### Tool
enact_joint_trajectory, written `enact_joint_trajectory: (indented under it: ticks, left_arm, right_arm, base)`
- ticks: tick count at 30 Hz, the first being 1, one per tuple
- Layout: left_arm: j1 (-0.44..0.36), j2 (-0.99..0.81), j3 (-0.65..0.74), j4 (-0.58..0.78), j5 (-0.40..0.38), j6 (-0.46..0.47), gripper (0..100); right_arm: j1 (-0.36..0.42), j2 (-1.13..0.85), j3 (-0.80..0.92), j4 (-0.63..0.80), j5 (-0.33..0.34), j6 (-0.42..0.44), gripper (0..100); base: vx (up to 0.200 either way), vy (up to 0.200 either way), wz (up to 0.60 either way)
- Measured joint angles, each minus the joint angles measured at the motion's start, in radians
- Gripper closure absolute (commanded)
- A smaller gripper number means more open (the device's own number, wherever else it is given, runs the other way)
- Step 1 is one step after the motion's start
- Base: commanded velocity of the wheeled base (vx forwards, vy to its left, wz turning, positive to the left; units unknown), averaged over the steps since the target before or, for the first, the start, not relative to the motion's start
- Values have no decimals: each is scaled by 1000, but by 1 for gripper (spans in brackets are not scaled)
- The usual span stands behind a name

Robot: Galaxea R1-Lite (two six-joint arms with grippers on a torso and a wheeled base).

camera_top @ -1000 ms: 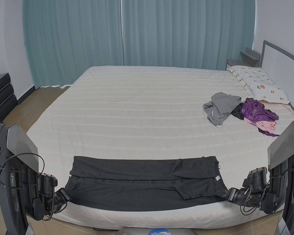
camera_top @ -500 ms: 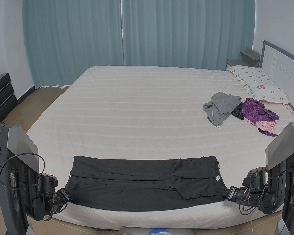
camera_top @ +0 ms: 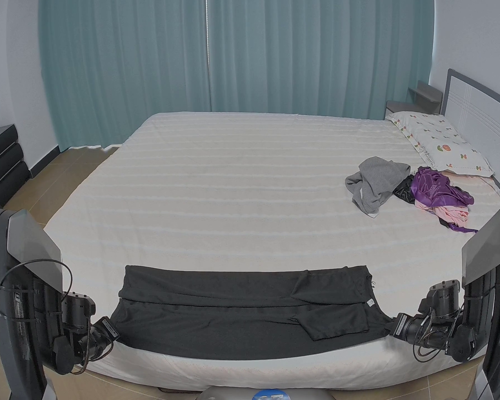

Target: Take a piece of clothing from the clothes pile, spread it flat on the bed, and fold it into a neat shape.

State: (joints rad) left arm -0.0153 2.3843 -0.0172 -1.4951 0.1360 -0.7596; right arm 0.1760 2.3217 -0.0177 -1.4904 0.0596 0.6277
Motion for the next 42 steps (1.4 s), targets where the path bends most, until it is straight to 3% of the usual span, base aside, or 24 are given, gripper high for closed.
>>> enact_joint_trajectory:
  ticks: [14, 22, 23, 24, 25, 37, 42]
  left_arm:
    - [21, -42, 0, 1, -20, 3, 100]
    - [24, -39, 0, 19, -22, 8, 100]
    - [22, -35, 0, 22, -23, 9, 0]
    - [18, -30, 0, 26, -23, 8, 0]
    - [16, -27, 0, 27, -23, 9, 0]
    - [16, -29, 0, 20, -29, 5, 0]
    - [26, -80, 0, 18, -78, -4, 0]
  right_arm:
    - [-9, -133, 0, 217, 0, -36, 100]
    - [-8, -128, 0, 231, -5, -63, 100]
    - [-8, -124, 0, 231, -6, -65, 100]
    - [-8, -120, 0, 231, -7, -67, 100]
    - [-7, -116, 0, 231, -7, -68, 0]
    - [-13, -86, 0, 156, -10, -71, 0]
    - [-45, -102, 0, 104, -12, -67, 0]
  base:
    - [0, 0, 0]
    - [0, 0, 0]
    - [0, 0, 0]
    - [0, 0, 0]
    - [0, 0, 0]
    - [0, 0, 0]
    - [0, 0, 0]
